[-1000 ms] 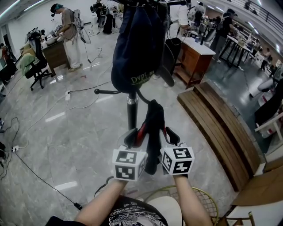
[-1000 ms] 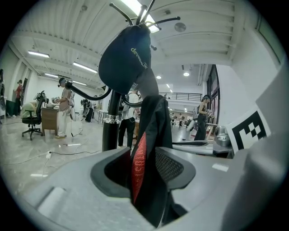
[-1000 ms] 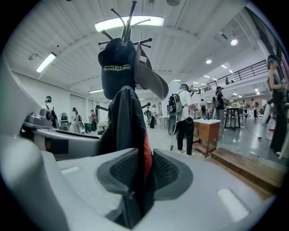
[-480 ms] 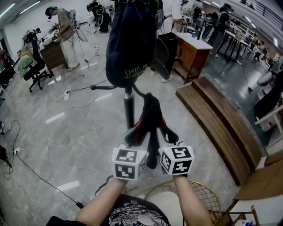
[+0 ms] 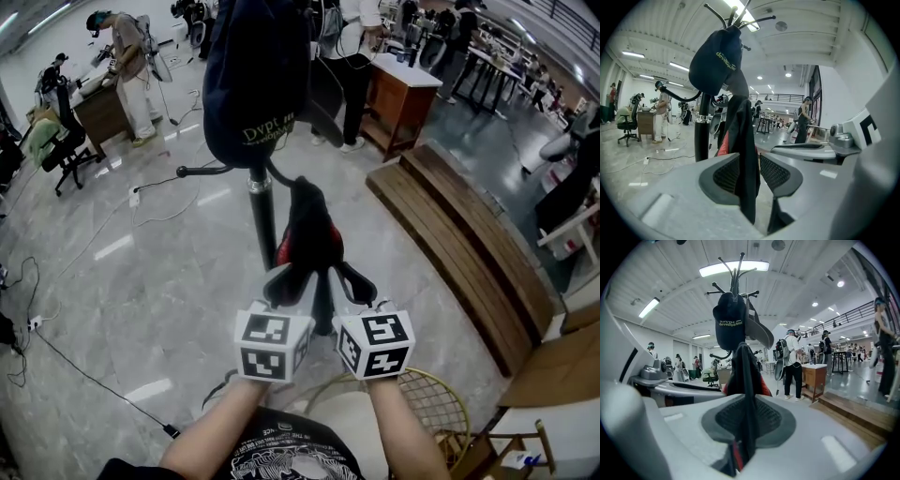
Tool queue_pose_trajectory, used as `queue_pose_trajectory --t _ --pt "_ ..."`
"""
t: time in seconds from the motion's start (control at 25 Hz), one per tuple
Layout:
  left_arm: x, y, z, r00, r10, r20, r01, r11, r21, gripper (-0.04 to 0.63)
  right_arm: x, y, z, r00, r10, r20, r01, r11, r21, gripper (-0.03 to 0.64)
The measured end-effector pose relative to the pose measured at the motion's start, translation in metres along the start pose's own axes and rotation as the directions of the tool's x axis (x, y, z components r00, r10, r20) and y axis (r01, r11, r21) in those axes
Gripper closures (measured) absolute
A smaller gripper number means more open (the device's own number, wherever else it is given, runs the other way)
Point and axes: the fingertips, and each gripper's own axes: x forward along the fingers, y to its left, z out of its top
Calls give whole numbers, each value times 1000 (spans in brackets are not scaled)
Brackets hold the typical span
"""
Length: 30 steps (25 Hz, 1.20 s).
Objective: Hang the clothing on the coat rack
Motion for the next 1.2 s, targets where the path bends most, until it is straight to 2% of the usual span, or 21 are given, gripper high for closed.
queue_pose_trajectory --t 0.08,0.2,0.32,1.2 --pt "0 -6 -1 1000 -8 0 8 1000 6 461 -5 -1 -2 1000 -6 0 6 1000 -4 562" --pt "-2 -10 -2 1000 1 10 -1 1000 11 550 -12 -2 -6 1000 -12 -5 12 1000 3 591" --pt "-3 -13 -4 1000 1 13 -1 1000 13 589 -18 -3 -7 1000 -13 -1 13 1000 14 596" --pt "-2 -20 -11 1000 -8 -13 8 1000 15 589 -21 2 -11 1000 7 0 -7 1000 17 596"
